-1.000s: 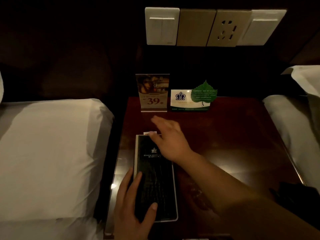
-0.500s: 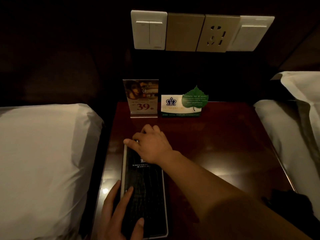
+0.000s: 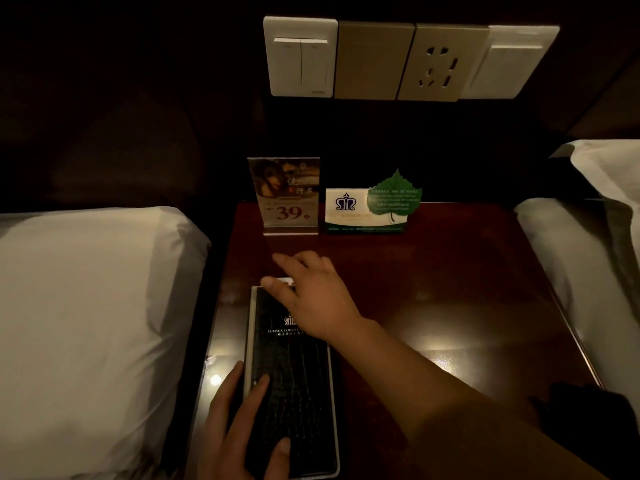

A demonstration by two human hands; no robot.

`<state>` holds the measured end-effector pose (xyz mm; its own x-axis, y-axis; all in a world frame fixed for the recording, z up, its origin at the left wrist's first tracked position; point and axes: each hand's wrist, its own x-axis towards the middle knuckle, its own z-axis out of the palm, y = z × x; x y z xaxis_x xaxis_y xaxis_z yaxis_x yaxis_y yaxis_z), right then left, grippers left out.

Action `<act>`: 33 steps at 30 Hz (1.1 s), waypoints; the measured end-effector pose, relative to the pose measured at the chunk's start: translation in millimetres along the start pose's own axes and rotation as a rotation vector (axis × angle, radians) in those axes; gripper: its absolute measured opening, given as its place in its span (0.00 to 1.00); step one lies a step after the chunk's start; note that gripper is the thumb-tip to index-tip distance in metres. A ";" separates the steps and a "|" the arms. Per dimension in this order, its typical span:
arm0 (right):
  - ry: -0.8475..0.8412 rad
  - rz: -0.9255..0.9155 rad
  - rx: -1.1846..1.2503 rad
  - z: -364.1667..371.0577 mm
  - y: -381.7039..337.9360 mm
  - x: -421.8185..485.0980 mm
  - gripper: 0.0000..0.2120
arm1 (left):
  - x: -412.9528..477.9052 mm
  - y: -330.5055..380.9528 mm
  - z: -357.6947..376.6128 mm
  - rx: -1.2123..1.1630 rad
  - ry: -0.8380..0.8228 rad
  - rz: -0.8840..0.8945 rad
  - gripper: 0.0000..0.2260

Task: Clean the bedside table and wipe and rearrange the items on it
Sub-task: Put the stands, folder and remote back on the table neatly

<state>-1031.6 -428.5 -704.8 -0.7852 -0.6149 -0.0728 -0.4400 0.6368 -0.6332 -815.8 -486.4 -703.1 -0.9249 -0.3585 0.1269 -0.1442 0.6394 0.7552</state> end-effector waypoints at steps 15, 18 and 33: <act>0.134 0.077 -0.063 -0.9 8.1 -36.7 0.28 | -2.9 -10.3 2.9 -0.010 0.021 0.022 0.28; 0.207 0.202 0.115 -3.7 12.5 -66.8 0.28 | -3.6 -8.2 2.0 -0.011 0.004 0.011 0.29; 0.259 0.496 0.351 42.2 -24.1 -189.8 0.23 | -4.4 -3.7 0.2 -0.070 0.036 0.028 0.27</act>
<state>-853.6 -346.7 -708.3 -0.9570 -0.1276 -0.2606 0.1349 0.5996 -0.7889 -811.3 -487.1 -706.6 -0.9146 -0.3665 0.1710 -0.0924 0.6011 0.7938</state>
